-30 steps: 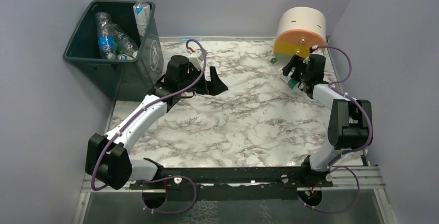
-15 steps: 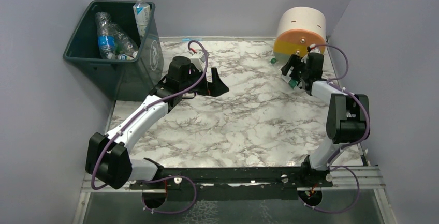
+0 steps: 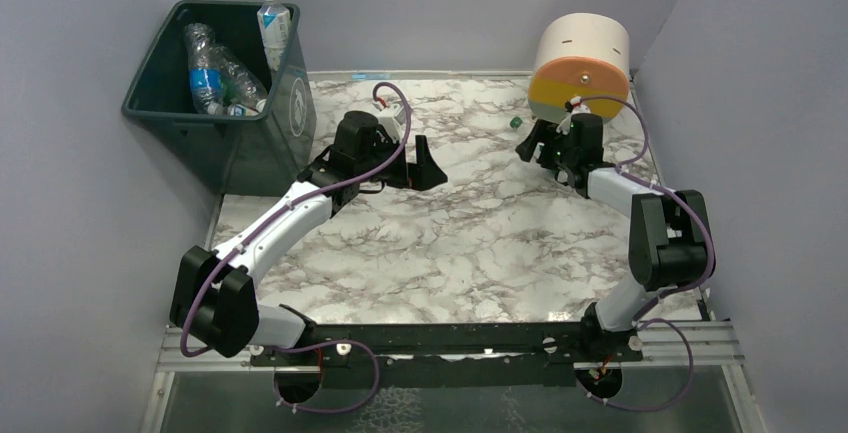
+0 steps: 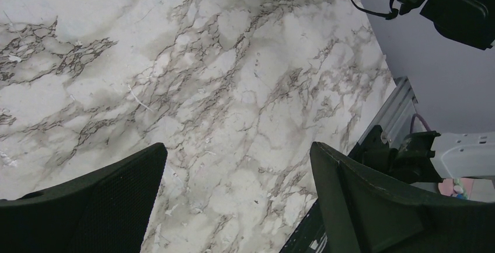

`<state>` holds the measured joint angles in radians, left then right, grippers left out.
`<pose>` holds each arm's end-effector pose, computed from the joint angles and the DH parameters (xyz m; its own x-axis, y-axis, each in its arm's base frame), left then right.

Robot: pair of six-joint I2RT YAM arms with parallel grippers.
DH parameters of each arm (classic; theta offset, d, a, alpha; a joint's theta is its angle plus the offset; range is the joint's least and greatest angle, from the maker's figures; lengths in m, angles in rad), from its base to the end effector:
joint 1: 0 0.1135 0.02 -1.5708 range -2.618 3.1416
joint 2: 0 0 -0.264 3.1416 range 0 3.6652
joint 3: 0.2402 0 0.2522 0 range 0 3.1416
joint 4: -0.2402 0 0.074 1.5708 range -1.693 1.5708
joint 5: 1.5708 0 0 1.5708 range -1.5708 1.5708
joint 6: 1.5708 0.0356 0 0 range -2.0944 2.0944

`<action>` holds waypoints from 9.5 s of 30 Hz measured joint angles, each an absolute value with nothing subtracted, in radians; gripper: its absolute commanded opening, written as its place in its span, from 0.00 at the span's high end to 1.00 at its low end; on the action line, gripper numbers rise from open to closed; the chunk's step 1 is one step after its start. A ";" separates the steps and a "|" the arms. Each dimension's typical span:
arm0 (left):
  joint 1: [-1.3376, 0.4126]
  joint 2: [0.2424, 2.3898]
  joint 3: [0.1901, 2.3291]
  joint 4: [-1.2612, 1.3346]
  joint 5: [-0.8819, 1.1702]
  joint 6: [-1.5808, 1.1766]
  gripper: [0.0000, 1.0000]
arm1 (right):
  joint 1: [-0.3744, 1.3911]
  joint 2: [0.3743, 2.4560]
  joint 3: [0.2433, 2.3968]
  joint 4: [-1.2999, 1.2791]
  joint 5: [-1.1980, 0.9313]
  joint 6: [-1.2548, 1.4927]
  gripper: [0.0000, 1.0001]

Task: Put the plastic bottles in the bin
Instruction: Pick up the plastic bottle at the center of the board, then place the plastic bottle in the trash bin.

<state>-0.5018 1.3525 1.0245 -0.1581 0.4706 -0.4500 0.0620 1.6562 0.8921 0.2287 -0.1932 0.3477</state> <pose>0.2619 -0.1621 0.2997 -0.7082 -0.0537 -0.7040 0.5244 0.6277 -0.5753 0.3535 0.0288 0.1948 -0.5556 0.3006 -0.7752 -0.0386 0.9220 0.3851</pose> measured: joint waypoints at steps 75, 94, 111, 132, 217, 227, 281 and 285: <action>-0.591 1.448 1.025 -0.111 0.426 -0.470 0.01 | 0.137 1.766 1.261 -0.010 0.057 0.239 0.15; -0.591 1.448 1.025 -0.112 0.426 -0.459 0.01 | 0.071 1.800 1.164 0.019 0.028 0.235 0.16; -0.592 1.448 1.025 -0.112 0.426 -0.467 0.01 | 0.091 1.719 0.952 0.053 -0.102 0.295 0.17; -0.603 1.448 1.025 -0.112 0.426 -0.471 0.01 | 0.165 1.735 0.994 -0.001 -0.091 0.348 0.21; -0.603 1.549 0.901 0.230 0.534 -0.696 0.01 | 0.250 1.299 0.767 -0.150 -0.312 0.347 0.42; -0.603 1.549 0.900 0.239 0.535 -0.696 0.01 | 0.263 1.299 0.767 -0.150 -0.323 0.361 0.42; -0.504 1.488 0.704 0.655 0.522 -1.153 0.01 | 0.582 1.205 0.817 -0.128 -0.388 0.494 0.42; -0.504 1.488 0.691 0.660 0.510 -1.153 0.05 | 0.597 1.205 0.820 -0.127 -0.386 0.501 0.42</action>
